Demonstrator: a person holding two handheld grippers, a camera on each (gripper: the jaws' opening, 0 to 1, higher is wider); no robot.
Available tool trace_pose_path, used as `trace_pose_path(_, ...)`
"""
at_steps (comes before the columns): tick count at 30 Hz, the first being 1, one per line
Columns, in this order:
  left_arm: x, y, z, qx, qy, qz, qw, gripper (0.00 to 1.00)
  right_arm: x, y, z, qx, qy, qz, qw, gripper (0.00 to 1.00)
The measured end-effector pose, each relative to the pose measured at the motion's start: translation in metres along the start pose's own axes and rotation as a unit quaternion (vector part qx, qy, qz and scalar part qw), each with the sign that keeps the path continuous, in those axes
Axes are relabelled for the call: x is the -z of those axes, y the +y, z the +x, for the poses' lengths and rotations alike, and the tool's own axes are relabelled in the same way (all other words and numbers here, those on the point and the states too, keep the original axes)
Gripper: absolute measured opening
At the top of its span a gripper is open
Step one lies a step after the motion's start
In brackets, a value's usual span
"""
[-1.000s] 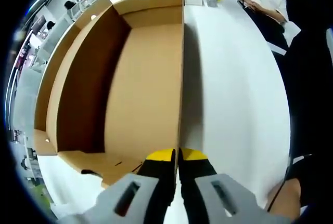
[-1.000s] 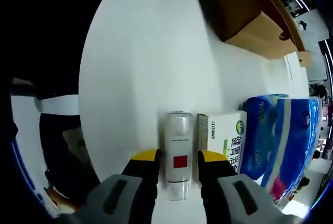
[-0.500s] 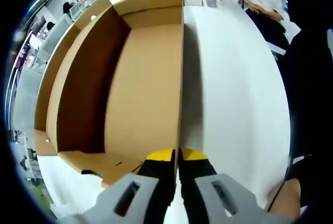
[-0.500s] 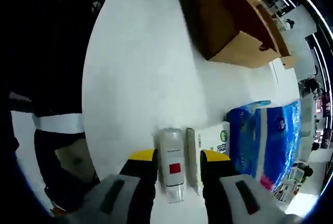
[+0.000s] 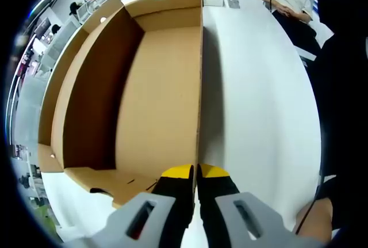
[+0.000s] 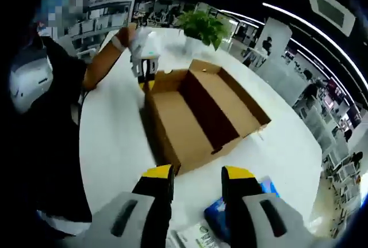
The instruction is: Operate the shoe box by opening the lid, removing the specified soft item, and placing it in the target area until the item is outside and the box remains undamaged.
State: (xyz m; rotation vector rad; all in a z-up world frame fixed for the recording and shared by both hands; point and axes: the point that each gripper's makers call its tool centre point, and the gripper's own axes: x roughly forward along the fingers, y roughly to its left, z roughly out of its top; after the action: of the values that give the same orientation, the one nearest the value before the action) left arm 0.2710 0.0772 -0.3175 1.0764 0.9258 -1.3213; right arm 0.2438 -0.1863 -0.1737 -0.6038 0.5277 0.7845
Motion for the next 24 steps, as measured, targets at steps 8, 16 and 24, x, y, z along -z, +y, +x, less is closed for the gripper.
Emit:
trace_pose_path(8,0.003,-0.005,0.0,0.002,-0.006,0.002,1.0,0.02,-0.068,-0.066,0.05,0.058,-0.053,0.097,0.9921,0.49)
trace_pose_path(16,0.002,-0.008,0.0,0.002,-0.006,0.003,1.0,0.02,-0.085,-0.109,0.093,0.088,-0.067,0.179,0.9777,0.5)
trace_pose_path(24,0.002,-0.009,0.0,0.002,-0.006,0.004,1.0,0.02,-0.072,-0.153,0.13,0.116,-0.023,0.226,0.9669,0.48)
